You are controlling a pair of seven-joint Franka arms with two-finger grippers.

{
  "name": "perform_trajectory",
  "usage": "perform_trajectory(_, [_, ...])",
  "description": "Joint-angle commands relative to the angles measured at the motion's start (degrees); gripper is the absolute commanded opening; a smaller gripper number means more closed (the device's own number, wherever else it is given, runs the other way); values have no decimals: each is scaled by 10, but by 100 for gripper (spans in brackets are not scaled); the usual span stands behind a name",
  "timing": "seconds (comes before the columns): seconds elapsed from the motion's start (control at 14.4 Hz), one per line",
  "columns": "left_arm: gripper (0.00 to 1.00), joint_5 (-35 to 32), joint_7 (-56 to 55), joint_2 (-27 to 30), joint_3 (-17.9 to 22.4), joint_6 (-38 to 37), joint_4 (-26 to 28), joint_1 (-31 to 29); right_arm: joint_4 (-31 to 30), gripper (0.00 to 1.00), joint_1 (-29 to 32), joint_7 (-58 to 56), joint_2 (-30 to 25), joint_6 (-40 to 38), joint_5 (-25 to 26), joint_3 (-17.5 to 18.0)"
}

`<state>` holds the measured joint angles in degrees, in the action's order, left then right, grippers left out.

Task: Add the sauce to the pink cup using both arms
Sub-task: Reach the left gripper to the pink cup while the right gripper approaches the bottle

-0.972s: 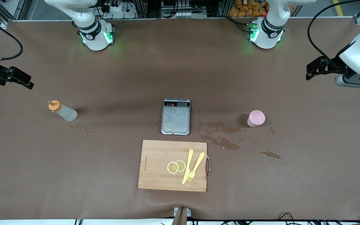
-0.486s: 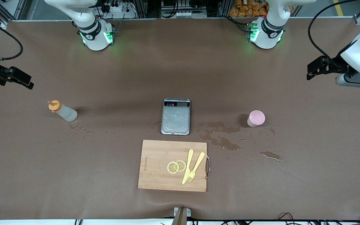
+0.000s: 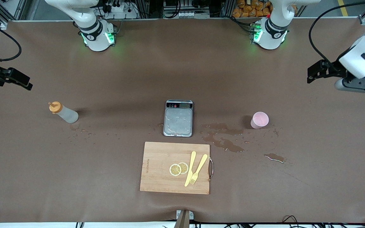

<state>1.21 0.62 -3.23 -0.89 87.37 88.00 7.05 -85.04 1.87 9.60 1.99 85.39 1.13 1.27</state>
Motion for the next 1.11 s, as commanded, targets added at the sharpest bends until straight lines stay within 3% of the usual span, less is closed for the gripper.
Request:
perform_trajectory(0.0, [100, -16, -8, -48, -8, 33, -10, -2, -1, 100, 29, 3, 33, -7, 8, 2])
perform_trajectory(0.28, [100, -12, -14, -74, -10, 69, 9, -10, -2, 100, 42, 7, 40, -16, 5, 2])
perform_trajectory(0.69, [100, 6, -50, -69, -12, 196, 125, -2, -2, 100, 90, 15, 49, -17, -7, 2])
perform_trajectory(1.04, [100, 28, -58, -66, -26, 259, 204, -6, -1, 100, 118, 143, 57, -26, -40, 2])
